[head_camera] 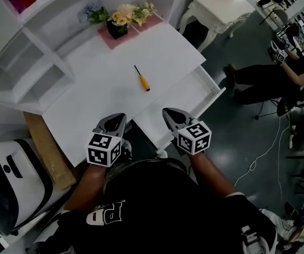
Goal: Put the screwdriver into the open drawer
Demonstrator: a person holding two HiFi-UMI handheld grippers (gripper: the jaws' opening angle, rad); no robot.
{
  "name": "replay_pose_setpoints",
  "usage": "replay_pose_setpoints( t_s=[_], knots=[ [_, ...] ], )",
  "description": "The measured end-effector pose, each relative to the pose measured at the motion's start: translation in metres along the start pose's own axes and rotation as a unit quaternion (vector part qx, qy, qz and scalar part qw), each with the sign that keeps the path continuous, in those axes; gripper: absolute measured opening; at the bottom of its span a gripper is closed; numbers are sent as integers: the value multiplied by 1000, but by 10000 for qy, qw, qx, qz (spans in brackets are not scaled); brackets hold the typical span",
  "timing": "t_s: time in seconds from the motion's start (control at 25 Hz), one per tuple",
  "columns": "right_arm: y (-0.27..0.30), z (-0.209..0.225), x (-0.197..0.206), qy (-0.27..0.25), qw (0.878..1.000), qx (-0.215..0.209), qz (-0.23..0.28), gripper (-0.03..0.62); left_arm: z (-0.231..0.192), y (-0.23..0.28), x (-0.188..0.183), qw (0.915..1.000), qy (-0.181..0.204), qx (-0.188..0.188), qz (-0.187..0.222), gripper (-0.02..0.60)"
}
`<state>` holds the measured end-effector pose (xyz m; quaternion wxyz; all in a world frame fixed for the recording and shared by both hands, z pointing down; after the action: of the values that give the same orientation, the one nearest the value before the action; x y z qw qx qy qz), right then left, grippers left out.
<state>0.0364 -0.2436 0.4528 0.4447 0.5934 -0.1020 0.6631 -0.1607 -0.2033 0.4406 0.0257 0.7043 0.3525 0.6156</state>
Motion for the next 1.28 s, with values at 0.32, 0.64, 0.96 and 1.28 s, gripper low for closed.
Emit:
replay_pose_setpoints(
  t_s=[0.32, 0.64, 0.96, 1.28],
  knots=[
    [50, 3, -5, -45, 9989, 418, -221, 9, -49, 13, -1, 9994, 106, 247, -221, 11],
    [97, 11, -1, -141, 9952, 839, -491, 9, -85, 28, -2, 9975, 233, 544, -392, 11],
    [129, 21, 0, -305, 9914, 1106, -632, 12, -114, 34, 3, 9966, 284, 594, -501, 11],
    [171, 39, 10, -523, 9865, 1189, -994, 35, -137, 36, 9, 9973, 201, 477, -517, 11]
  ],
)
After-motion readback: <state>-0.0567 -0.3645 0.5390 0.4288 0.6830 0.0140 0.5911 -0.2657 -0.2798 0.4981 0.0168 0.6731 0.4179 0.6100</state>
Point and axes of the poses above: the fingertips, and each gripper's own axes: y forward along the fingers, z to its right, x out of its underside, the point moved 5 cm from there along -y, backward along the fingers, and after that the axes turned 4 degrees about z, right-handed, at the moved point
